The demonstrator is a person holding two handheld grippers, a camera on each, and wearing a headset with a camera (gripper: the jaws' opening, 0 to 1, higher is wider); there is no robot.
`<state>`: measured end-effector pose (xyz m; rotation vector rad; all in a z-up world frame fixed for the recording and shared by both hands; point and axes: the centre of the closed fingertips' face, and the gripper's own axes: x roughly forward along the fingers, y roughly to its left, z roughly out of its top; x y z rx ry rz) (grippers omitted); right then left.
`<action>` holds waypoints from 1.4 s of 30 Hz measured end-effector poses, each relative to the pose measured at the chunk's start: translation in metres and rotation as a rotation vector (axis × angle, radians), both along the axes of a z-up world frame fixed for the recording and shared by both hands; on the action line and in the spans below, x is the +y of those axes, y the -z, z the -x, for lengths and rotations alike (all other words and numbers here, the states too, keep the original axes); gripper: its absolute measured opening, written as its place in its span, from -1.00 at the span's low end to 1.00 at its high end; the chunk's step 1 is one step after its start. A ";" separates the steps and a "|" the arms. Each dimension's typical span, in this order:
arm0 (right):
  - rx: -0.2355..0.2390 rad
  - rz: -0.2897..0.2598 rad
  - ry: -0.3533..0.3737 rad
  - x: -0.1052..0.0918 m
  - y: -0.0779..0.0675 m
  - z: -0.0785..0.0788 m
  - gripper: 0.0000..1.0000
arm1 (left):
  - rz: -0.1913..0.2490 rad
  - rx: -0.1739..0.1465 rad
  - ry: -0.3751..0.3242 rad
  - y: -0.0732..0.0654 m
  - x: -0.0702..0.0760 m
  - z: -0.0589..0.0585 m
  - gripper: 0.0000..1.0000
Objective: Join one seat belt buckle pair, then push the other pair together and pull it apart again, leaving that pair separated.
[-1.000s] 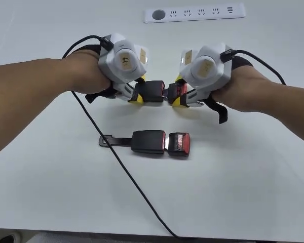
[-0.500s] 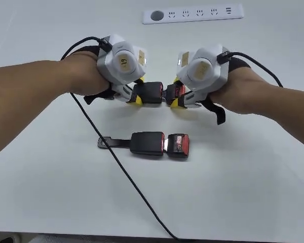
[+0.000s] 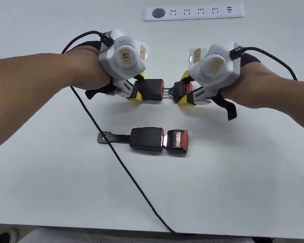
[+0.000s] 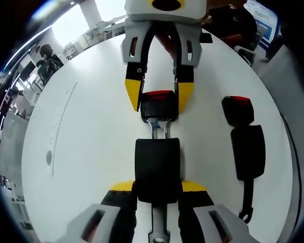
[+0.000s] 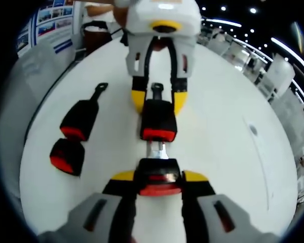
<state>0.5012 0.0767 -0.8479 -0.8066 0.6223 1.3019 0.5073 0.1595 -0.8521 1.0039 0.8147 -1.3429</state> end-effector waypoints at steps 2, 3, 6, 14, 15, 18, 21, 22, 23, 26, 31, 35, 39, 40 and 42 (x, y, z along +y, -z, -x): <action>-0.001 0.003 0.003 -0.009 0.000 0.000 -0.35 | 0.003 0.003 -0.007 0.002 0.001 -0.002 -0.37; 0.002 0.002 0.009 -0.013 0.000 0.000 -0.35 | 0.003 0.004 -0.010 0.002 0.002 -0.003 -0.37; -0.002 0.012 0.005 -0.029 0.000 0.006 -0.34 | 0.001 0.004 -0.016 0.002 0.001 -0.002 -0.36; -0.008 0.053 0.042 -0.076 0.000 0.010 -0.33 | 0.018 -0.003 -0.042 0.005 0.003 -0.006 -0.36; -0.009 0.068 0.053 -0.085 0.000 0.009 -0.33 | 0.024 -0.002 -0.051 0.005 0.004 -0.008 -0.36; -0.023 0.096 0.052 -0.102 -0.001 0.010 -0.33 | 0.042 0.001 -0.069 0.004 0.004 -0.007 -0.35; -0.021 0.121 0.073 -0.123 0.000 0.010 -0.32 | 0.046 0.002 -0.075 0.002 0.003 -0.005 -0.35; -0.022 0.128 0.075 -0.127 0.000 0.010 -0.32 | 0.043 0.001 -0.072 0.002 0.003 -0.004 -0.35; -0.025 0.146 0.077 -0.135 0.001 0.010 -0.32 | 0.037 -0.001 -0.068 0.001 0.002 -0.003 -0.35; -0.025 0.154 0.082 -0.143 0.001 0.011 -0.31 | 0.030 -0.012 -0.064 -0.001 0.000 -0.001 -0.35; -0.032 0.165 0.115 -0.148 -0.001 0.009 -0.27 | 0.018 -0.027 -0.052 -0.005 0.001 0.001 -0.34; -0.029 0.142 0.153 -0.147 -0.007 0.010 -0.23 | 0.060 -0.021 -0.107 -0.018 0.002 -0.003 -0.30; -0.029 0.095 0.208 -0.144 -0.019 0.013 -0.19 | 0.073 -0.031 -0.117 -0.027 0.005 0.004 -0.28; -0.028 0.084 0.225 -0.144 -0.022 0.015 -0.17 | 0.071 -0.038 -0.114 -0.029 0.008 0.007 -0.27; -0.036 0.066 0.254 -0.144 -0.026 0.019 -0.13 | 0.072 -0.052 -0.119 -0.032 0.012 0.011 -0.21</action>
